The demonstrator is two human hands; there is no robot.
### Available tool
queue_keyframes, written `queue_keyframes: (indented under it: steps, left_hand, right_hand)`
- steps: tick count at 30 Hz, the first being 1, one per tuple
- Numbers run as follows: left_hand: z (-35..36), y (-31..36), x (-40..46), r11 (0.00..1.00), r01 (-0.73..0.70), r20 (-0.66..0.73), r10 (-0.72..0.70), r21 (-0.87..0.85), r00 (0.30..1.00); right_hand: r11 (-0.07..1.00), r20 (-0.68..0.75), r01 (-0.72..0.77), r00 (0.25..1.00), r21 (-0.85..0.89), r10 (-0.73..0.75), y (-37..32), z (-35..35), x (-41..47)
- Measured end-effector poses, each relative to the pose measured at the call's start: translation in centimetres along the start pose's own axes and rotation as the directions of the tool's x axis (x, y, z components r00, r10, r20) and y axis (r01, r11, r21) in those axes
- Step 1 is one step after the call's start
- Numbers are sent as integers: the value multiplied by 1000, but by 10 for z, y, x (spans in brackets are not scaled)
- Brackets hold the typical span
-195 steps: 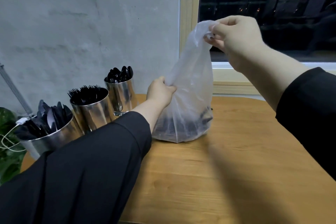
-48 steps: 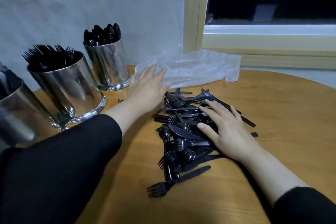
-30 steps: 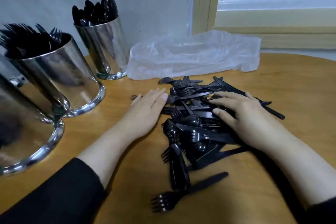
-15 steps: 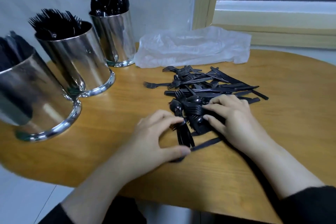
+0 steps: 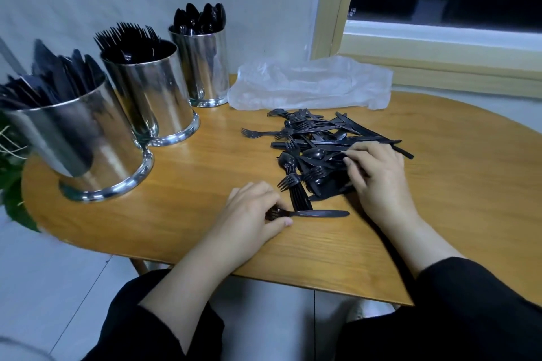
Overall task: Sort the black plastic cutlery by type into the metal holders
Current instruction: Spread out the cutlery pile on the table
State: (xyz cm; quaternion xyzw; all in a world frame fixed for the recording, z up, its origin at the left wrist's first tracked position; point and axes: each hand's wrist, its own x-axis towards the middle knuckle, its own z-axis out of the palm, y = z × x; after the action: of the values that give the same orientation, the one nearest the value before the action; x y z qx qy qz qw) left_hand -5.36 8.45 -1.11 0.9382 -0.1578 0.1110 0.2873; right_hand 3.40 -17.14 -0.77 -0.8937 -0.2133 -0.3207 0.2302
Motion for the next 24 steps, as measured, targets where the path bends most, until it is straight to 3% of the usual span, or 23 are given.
queue_keyframes:
  steps: [6,9,13,17,21,24]
  left_hand:
    - [3,-2,1,997,52,5,-52,55,999]
    - [2,-1,2,996,75,20,-76,43,997]
    - [-2,1,2,996,85,14,-85,-1,996]
    - [-11,-1,-3,986,124,-21,-127,-116,992]
    - [-23,-17,-17,985,167,4,-167,-32,986]
    - [-28,-21,-24,977,192,-35,-196,-89,980]
  right_hand:
    - [993,-1,-43,999,111,43,-20,-13,-8]
    - [980,128,-62,991,191,38,-42,-22,-12]
    - [981,312,-105,949,162,50,-62,-24,-21]
    - [979,359,-130,931,156,66,-67,-18,-31]
    - [992,424,-22,905,125,-33,-73,-13,-27]
    - [992,475,66,873,105,-108,-85,-7,-12]
